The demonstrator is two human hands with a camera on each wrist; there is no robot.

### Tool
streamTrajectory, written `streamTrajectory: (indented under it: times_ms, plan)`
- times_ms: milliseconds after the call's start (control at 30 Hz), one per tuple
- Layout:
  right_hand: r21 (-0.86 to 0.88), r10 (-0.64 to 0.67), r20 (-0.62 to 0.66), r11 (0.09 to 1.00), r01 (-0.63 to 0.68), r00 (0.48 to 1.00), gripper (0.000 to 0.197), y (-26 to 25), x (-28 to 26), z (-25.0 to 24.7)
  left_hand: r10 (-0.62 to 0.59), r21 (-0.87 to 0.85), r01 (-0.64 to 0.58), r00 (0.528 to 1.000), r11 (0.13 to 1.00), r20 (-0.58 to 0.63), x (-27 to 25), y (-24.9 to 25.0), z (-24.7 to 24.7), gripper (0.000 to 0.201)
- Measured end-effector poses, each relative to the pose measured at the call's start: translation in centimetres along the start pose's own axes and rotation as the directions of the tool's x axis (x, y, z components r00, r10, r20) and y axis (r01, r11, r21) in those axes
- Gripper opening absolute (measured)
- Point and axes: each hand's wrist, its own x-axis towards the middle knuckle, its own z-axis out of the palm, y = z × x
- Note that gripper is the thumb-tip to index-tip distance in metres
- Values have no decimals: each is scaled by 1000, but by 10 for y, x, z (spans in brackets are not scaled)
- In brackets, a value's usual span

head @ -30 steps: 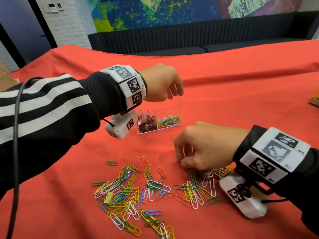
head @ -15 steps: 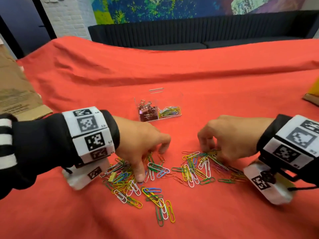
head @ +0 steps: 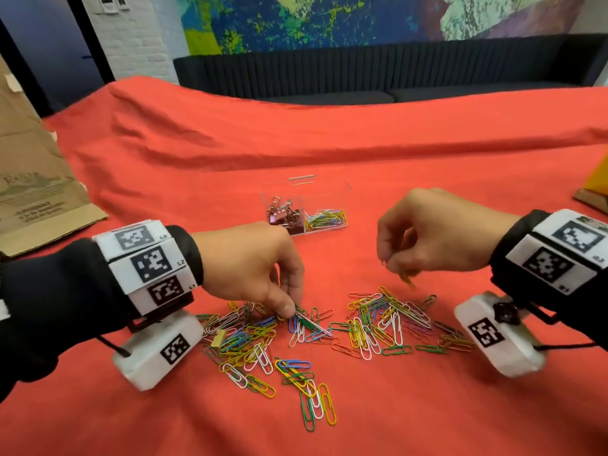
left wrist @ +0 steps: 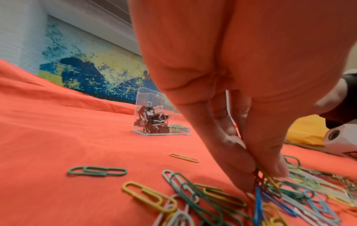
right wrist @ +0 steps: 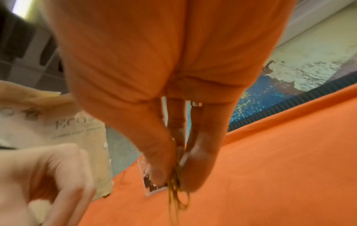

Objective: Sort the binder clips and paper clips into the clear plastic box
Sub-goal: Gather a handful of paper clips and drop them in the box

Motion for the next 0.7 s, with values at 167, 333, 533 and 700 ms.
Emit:
streamTrajectory:
  times_ms: [167, 333, 533, 700]
  plan:
    - [340, 44, -301, 938, 64, 953, 23, 4, 28, -14, -14, -100, 6, 997, 995, -79, -5, -5, -7, 9]
    - [426, 142, -540, 896, 124, 829, 24, 0, 83, -18, -49, -226, 26, 994, 974, -94, -5, -16, -6, 9]
    - [322, 197, -555, 947, -10, 808, 11, 1, 137, -6, -55, -295, 7, 986, 955, -155, -10, -22, -8, 7]
    - [194, 151, -544, 980, -52, 825, 8, 0, 138, -4, -54, -357, -34, 971, 933, -232, -14, -27, -15, 7]
